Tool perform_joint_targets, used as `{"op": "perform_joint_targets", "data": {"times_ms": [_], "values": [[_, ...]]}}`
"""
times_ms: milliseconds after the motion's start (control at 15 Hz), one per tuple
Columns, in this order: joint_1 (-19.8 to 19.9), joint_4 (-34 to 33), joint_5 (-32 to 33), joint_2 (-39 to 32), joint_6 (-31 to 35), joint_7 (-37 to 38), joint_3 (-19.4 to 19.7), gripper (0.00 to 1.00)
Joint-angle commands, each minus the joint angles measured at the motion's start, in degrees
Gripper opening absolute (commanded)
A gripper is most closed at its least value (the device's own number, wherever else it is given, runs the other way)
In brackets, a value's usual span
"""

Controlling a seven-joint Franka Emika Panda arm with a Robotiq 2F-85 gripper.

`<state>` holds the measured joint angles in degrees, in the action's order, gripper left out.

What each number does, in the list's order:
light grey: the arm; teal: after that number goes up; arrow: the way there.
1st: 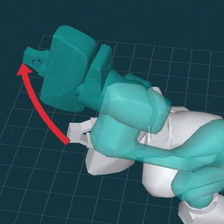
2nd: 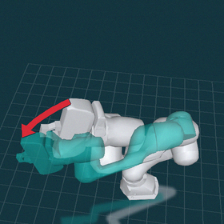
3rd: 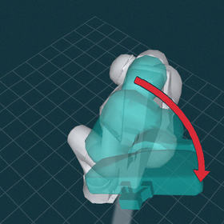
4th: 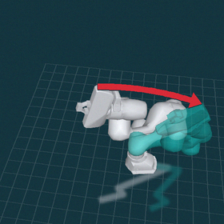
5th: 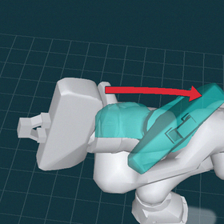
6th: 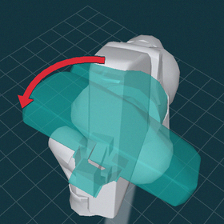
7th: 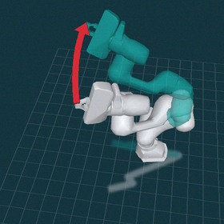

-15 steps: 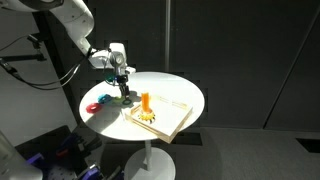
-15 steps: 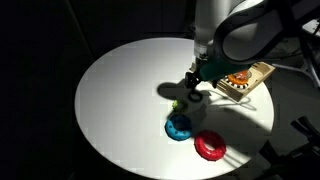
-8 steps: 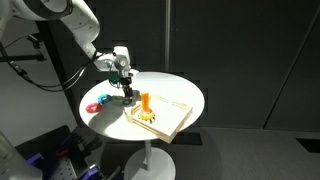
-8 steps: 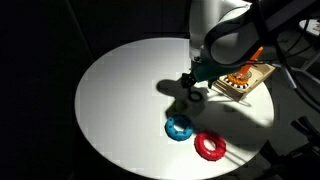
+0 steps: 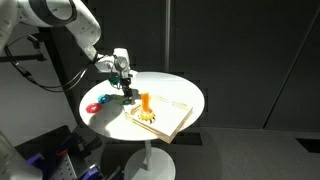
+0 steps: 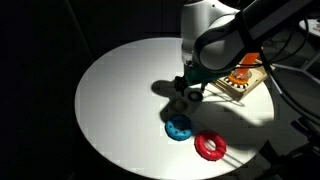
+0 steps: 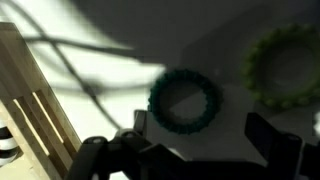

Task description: Put the light green ring around the orange rod

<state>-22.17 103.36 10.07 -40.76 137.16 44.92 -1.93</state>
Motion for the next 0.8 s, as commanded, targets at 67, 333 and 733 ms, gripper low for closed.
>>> {"op": "perform_joint_targets", "data": {"times_ms": [67,333,733], "values": [[-1.0,-1.4,-1.8,-0.4,-1.2,0.5,0.7,1.0],[-0.8,-0.3,-2.2,0.5,-1.0,0.5,0.8,1.0],[-1.3,1.3,-2.0,1.1,0.1,2.0,1.6,1.0]]}}
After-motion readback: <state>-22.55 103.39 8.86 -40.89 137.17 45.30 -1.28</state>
